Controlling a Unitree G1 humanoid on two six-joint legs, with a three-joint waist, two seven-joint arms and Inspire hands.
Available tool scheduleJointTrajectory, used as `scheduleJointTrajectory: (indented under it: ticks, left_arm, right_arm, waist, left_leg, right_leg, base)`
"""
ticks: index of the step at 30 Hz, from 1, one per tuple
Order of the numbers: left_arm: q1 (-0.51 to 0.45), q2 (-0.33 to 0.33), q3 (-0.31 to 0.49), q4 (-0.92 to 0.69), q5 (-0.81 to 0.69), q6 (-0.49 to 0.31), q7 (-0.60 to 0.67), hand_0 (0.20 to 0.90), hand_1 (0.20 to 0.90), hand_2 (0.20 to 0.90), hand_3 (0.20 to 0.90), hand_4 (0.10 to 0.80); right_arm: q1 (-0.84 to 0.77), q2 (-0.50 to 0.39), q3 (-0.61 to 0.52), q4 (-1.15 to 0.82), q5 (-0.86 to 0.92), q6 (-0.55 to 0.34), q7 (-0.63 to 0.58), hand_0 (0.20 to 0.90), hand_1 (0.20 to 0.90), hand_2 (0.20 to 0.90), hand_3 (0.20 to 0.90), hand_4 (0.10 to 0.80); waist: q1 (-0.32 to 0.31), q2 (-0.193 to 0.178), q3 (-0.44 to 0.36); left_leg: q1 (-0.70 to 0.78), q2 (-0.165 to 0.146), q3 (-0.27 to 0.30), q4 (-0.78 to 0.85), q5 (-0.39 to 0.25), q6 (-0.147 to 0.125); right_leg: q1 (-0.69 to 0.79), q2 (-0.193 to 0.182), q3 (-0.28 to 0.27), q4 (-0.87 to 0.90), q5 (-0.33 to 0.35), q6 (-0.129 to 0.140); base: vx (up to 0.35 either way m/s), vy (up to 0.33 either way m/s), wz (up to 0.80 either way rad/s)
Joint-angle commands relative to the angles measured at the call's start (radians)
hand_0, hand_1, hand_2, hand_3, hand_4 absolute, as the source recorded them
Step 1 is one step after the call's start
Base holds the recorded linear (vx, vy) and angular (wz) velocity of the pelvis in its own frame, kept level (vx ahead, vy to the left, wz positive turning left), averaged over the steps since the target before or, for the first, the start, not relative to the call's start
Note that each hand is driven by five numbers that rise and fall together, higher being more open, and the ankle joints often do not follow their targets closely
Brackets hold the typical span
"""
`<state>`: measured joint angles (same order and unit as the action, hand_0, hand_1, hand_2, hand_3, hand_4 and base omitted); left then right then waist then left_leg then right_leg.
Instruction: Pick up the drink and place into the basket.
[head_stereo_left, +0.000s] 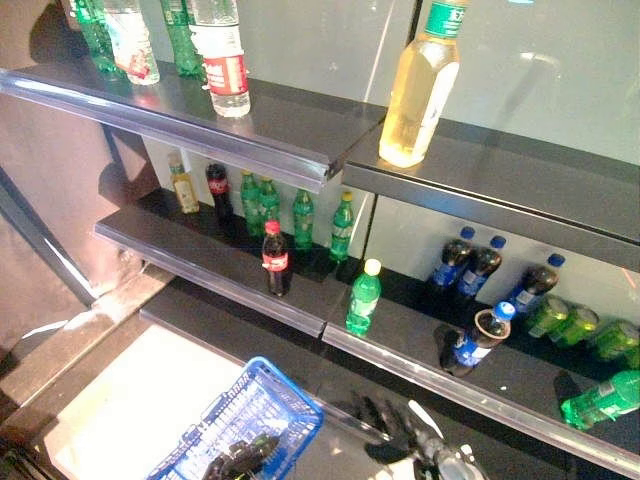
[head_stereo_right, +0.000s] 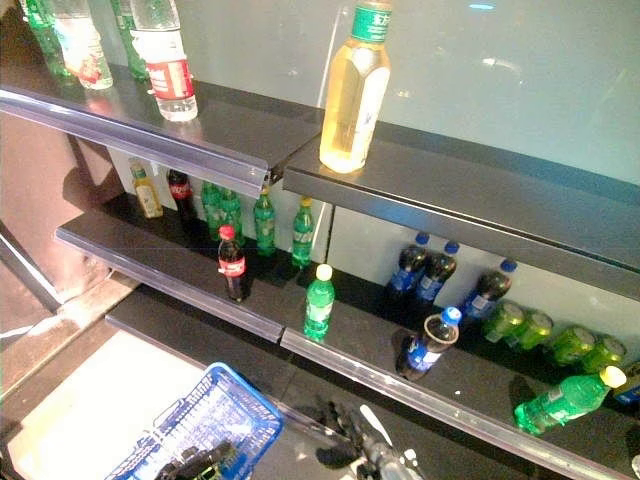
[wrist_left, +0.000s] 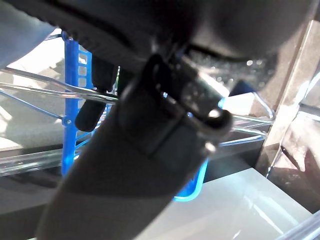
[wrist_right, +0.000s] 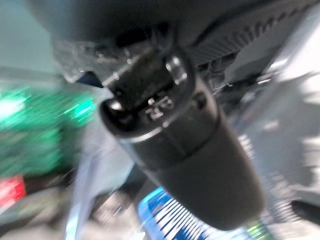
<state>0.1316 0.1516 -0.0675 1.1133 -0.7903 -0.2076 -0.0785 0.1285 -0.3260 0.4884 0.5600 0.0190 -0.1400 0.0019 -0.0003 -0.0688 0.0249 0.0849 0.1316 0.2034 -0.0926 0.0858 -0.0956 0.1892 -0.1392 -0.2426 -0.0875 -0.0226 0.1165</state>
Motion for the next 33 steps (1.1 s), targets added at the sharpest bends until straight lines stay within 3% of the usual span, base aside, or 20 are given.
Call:
scheduleJointTrajectory:
  ticks: [1, 9, 13, 21, 33]
  left_arm:
    - [-0.071, 0.038, -0.030, -0.054, 0.032, -0.060, -0.033, 0.300, 0.300, 0.300, 0.200, 0.100]
    - [-0.031, 0.033, -0.021, -0.066, 0.037, -0.075, -0.038, 0.300, 0.300, 0.300, 0.200, 0.100]
    - [-0.019, 0.028, -0.007, -0.072, 0.045, -0.074, -0.038, 0.300, 0.300, 0.300, 0.200, 0.100]
    - [0.003, -0.003, 0.006, -0.089, 0.034, -0.087, -0.015, 0.300, 0.300, 0.300, 0.200, 0.100]
    - [0.029, -0.030, 0.006, -0.119, 0.028, -0.086, 0.002, 0.300, 0.300, 0.300, 0.200, 0.100]
  right_arm:
    - [-0.089, -0.076, -0.006, -0.149, -0.015, -0.100, 0.044, 0.900, 0.900, 0.900, 0.900, 0.800]
    - [-0.111, -0.157, -0.035, -0.493, 0.054, -0.073, 0.173, 0.900, 0.900, 0.900, 0.900, 0.800]
    - [-0.114, -0.175, -0.080, -0.619, 0.103, -0.092, 0.177, 0.900, 0.900, 0.900, 0.900, 0.800]
    - [-0.108, -0.150, -0.213, -0.758, 0.057, -0.219, -0.138, 0.900, 0.900, 0.900, 0.900, 0.800]
    - [-0.099, -0.151, -0.284, -0.837, -0.002, -0.267, -0.357, 0.900, 0.900, 0.900, 0.900, 0.800]
  waist:
    - [0.041, 0.013, 0.060]
    - [0.037, 0.013, 0.049]
    - [0.032, 0.016, 0.041]
    - [0.006, 0.033, 0.035]
    - [0.002, 0.045, 0.031]
  left_leg:
    - [0.028, 0.024, -0.034, 0.005, -0.052, 0.012]
    - [0.032, 0.033, -0.020, 0.005, -0.053, 0.006]
    - [0.033, 0.037, -0.009, 0.005, -0.053, 0.005]
    - [0.040, 0.044, 0.016, 0.005, -0.058, 0.007]
    - [0.047, 0.044, 0.034, 0.005, -0.062, 0.009]
  right_leg:
    - [-0.059, -0.078, -0.056, 0.019, 0.093, 0.028]
    - [-0.055, -0.082, -0.063, 0.015, 0.091, 0.031]
    - [-0.059, -0.085, -0.065, 0.018, 0.090, 0.033]
    - [-0.068, -0.087, -0.052, 0.021, 0.089, 0.035]
    - [-0.065, -0.090, -0.052, 0.017, 0.088, 0.034]
  base:
    - [-0.006, -0.004, 0.05]
    - [0.000, 0.000, 0.00]
    - [0.000, 0.000, 0.00]
    - [-0.003, 0.008, -0.01]
    - [-0.002, 0.013, -0.06]
